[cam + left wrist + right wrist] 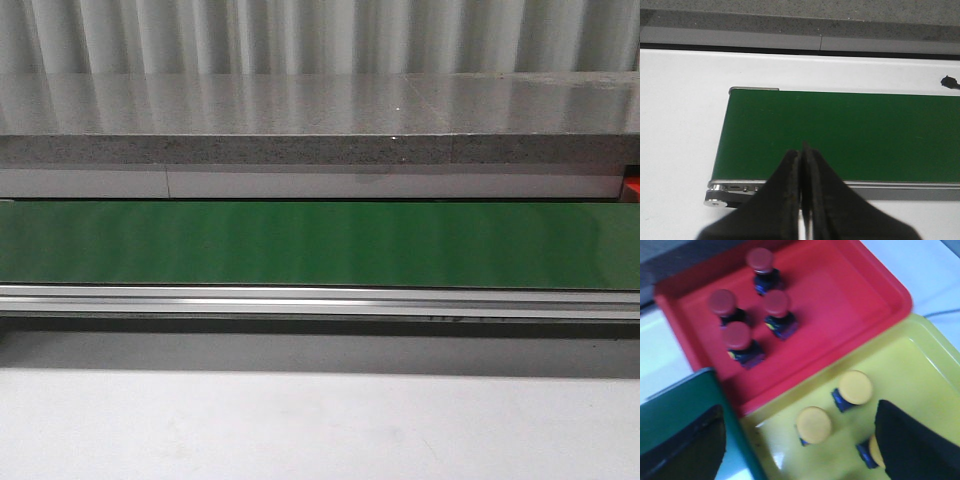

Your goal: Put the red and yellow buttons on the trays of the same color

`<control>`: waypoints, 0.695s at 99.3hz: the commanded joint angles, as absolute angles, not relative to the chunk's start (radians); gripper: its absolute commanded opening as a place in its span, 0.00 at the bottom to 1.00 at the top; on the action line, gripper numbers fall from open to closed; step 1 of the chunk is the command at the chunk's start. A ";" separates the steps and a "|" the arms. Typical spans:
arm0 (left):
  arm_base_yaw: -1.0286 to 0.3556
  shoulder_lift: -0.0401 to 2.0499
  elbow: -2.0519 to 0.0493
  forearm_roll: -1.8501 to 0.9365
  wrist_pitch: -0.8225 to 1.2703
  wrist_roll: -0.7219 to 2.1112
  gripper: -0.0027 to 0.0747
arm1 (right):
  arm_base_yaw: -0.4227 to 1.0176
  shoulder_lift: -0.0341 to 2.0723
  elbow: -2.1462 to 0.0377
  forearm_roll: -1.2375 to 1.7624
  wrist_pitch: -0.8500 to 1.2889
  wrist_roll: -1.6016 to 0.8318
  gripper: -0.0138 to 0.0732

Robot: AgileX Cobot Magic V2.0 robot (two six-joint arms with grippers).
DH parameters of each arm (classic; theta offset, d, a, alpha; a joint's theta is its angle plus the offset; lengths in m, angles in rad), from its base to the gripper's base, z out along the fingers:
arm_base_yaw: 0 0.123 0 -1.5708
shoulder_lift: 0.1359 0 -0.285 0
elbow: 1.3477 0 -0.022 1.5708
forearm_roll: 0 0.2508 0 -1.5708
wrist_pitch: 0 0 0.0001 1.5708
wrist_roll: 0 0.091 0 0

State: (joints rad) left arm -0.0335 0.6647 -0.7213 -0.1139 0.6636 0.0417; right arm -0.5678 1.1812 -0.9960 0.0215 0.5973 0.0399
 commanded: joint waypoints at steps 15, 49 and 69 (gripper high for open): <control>-0.041 0.662 -0.750 -0.128 0.591 0.039 0.01 | -0.349 1.033 -1.026 0.018 0.552 0.017 0.86; -0.041 0.662 -0.750 -0.128 0.591 0.039 0.01 | -0.124 0.879 -0.992 0.018 0.585 -0.062 0.52; -0.041 0.662 -0.750 -0.128 0.591 0.039 0.01 | -0.078 0.797 -0.889 0.018 0.559 -0.078 0.08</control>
